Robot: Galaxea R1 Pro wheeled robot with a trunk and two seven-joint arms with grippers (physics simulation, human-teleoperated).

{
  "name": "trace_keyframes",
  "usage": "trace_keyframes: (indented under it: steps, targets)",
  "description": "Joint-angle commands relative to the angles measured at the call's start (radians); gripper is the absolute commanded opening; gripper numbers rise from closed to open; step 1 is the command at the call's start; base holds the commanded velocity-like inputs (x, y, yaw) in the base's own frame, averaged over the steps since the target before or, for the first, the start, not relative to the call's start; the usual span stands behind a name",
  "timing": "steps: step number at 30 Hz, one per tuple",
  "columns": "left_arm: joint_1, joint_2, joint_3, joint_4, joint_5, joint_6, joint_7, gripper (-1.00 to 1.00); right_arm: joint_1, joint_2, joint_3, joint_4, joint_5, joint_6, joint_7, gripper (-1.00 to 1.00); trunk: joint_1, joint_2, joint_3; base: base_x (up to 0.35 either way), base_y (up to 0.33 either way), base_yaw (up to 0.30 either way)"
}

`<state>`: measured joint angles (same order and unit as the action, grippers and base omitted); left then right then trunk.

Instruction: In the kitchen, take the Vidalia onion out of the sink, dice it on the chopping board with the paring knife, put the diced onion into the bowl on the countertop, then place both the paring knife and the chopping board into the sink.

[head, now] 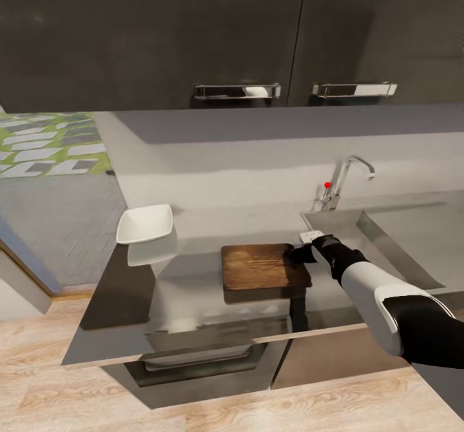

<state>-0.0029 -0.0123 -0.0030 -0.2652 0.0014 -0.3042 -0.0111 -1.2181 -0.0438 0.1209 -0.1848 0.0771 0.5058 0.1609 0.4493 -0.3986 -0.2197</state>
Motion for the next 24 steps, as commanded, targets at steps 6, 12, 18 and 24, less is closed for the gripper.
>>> trace_keyframes:
  steps: [6, 12, 18, 24]
  targets:
    - [-0.001, 0.000, 0.000, 0.000, 0.000, -0.003, -0.001, 1.00, 0.000, -0.001, 0.011, 0.033, 0.004, 0.005, 0.008, -1.00, 0.001, -0.001, 0.007, 0.000, 0.000, -0.003]
    - [-0.001, 0.000, 0.000, 0.000, 0.000, -0.003, -0.001, 1.00, 0.000, -0.001, 0.011, 0.033, 0.004, 0.005, 0.008, -1.00, 0.001, -0.001, 0.016, 0.000, 0.000, -0.049]
    - [0.000, 0.000, 0.000, 0.000, 0.000, -0.003, -0.001, 1.00, 0.000, -0.001, 0.011, 0.033, 0.004, 0.005, 0.008, -1.00, 0.001, -0.001, 0.024, 0.000, 0.000, -0.053]
    - [0.000, 0.000, 0.000, 0.000, 0.001, -0.003, -0.001, 1.00, 0.000, -0.001, 0.011, 0.033, 0.004, 0.005, 0.008, -1.00, 0.001, -0.001, 0.025, 0.000, 0.000, -0.009]
